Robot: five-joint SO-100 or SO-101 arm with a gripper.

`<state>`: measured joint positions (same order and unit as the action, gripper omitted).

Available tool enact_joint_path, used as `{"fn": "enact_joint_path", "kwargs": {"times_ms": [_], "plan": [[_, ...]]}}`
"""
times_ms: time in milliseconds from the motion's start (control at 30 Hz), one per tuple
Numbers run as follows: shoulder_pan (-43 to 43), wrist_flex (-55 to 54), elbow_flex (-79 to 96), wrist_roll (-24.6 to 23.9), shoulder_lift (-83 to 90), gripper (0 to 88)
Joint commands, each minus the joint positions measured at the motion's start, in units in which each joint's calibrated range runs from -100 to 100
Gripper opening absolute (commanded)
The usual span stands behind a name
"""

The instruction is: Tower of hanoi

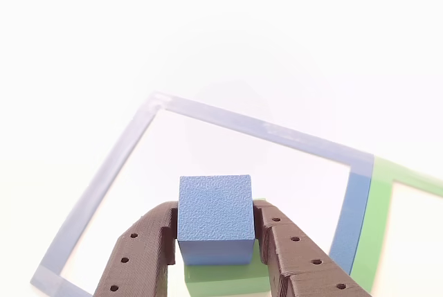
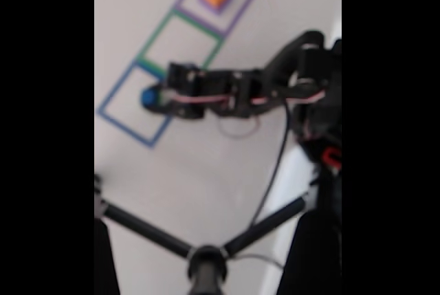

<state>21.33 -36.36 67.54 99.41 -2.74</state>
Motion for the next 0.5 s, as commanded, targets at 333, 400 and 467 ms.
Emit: {"fn": "enact_joint_path", "kwargs": {"times_ms": [333,400,467], "plan": [[-0.9,-2.2,-2.3,0.6,1.2,25.6],[-0.9,-2.1,-2.3,0.6,2.3,26.0],[-0.7,-1.1,-2.3,0.6,4.4,26.0]]}}
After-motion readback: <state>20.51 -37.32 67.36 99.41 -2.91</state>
